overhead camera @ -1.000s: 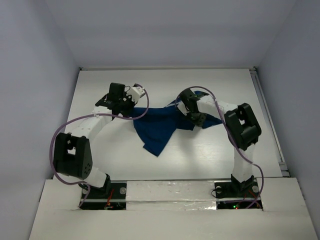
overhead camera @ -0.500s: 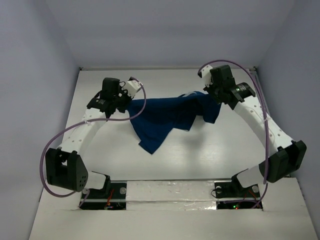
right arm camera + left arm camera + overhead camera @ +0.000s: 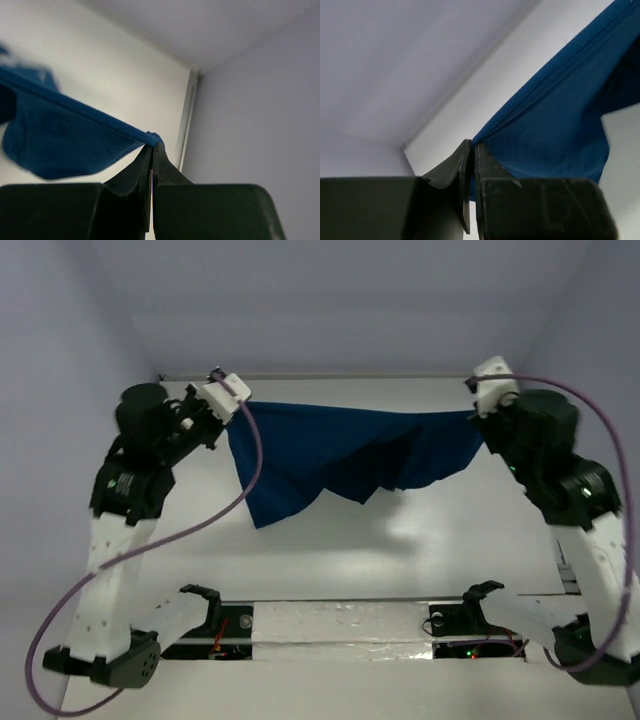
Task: Fold and stack the t-shirts
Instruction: Flatten out the tshirt
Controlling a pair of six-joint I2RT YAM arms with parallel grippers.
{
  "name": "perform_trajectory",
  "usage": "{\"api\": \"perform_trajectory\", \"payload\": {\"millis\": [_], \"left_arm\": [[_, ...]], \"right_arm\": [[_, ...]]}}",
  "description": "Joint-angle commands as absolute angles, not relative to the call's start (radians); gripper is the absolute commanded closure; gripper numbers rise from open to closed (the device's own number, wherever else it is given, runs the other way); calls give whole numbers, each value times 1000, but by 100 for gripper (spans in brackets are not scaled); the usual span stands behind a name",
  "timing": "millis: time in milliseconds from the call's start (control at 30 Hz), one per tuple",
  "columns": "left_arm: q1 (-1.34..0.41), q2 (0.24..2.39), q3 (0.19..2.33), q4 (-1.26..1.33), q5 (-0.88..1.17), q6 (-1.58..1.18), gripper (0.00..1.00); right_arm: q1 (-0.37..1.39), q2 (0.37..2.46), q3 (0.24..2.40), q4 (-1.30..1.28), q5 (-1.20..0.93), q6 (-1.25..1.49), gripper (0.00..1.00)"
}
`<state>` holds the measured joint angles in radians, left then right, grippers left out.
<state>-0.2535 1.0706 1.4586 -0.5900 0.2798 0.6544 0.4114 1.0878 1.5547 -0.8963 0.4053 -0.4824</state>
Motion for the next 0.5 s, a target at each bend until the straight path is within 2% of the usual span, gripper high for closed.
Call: {"api": "perform_trajectory", "payload": {"millis": [0, 200, 367, 467], "left_arm": [[-244, 950, 1600, -627, 350, 663, 100], [-244, 848, 1730, -689, 403, 667, 100], [-244, 773, 1712, -623, 408, 623, 100], [-244, 764, 1677, -582, 384, 621, 100]], "right_arm": [[393, 897, 1646, -796, 422, -511, 100], [393, 732, 1664, -764, 324, -495, 100], [393, 719, 1775, -759, 272, -482, 100], [393, 701, 1737, -628, 236, -534, 100]]}}
